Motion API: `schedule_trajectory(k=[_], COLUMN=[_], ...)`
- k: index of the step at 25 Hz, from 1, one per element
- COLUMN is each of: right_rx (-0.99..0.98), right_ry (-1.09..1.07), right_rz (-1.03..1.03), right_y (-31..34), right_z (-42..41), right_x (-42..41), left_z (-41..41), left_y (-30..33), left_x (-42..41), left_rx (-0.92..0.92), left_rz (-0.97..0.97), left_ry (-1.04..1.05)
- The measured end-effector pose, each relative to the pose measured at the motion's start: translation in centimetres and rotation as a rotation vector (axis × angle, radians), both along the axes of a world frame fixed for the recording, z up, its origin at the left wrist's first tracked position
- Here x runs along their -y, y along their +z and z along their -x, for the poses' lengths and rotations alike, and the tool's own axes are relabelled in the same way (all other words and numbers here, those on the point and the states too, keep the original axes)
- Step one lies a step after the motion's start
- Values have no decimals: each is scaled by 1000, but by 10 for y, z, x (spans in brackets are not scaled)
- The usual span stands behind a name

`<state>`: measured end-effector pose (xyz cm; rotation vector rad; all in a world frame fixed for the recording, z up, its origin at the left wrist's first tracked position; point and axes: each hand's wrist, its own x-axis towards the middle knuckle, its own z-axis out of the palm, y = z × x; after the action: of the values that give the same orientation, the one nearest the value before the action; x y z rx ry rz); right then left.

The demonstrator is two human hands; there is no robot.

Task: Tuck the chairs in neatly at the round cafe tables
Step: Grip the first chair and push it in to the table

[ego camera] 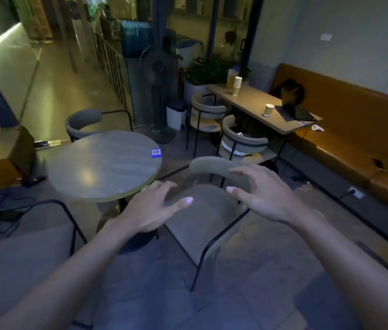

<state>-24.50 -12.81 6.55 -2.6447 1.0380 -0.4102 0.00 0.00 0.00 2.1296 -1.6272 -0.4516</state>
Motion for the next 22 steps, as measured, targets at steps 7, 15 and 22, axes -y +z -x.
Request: schedule_trajectory(k=[7,15,22], right_rx=[-50,-63,-198], right_ry=[38,112,226], right_rz=[-24,-76,-164], right_y=[0,-21,-47], right_z=[53,30,-59], right_x=[133,265,403], left_z=[60,61,22], left_y=[-8,-47,-118], left_x=[127,252,394], left_rx=[-33,-93,-331], left_rz=[-41,-171,-233], left_ry=[63,127,182])
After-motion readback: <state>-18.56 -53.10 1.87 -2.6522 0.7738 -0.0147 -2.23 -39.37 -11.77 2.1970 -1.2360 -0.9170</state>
